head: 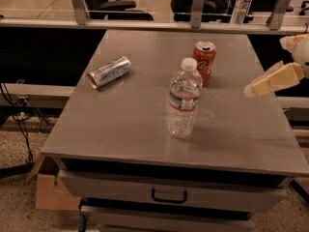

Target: Pick coke can

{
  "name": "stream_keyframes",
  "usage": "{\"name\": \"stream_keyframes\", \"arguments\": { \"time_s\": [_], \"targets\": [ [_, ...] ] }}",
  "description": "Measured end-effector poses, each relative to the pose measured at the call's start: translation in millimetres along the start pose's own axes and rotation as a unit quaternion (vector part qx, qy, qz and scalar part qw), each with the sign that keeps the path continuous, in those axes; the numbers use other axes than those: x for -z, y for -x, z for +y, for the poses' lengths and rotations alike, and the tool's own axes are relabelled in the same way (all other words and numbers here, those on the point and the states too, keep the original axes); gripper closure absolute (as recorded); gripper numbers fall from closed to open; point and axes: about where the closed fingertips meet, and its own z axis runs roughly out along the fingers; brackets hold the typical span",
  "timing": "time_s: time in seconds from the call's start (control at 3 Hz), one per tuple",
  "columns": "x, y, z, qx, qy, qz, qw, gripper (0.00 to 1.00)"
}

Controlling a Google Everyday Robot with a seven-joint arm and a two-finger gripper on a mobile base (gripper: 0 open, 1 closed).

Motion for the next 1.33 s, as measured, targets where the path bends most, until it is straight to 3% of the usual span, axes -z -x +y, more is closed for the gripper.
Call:
{"name": "stream_keyframes", "arguments": {
  "time_s": [0.33, 0.67, 1.33],
  "targets": [
    [-25.0, 5.8, -13.5, -0.049, -0.013, -0.051, 0.9974, 0.0],
    [-43.0, 14.7, -23.8, -0.076, -0.019, -0.092, 0.9927, 0.0],
    [-105.5, 27.5, -27.9, -0.102, 0.024, -0.151, 0.983, 0.0]
  ]
}}
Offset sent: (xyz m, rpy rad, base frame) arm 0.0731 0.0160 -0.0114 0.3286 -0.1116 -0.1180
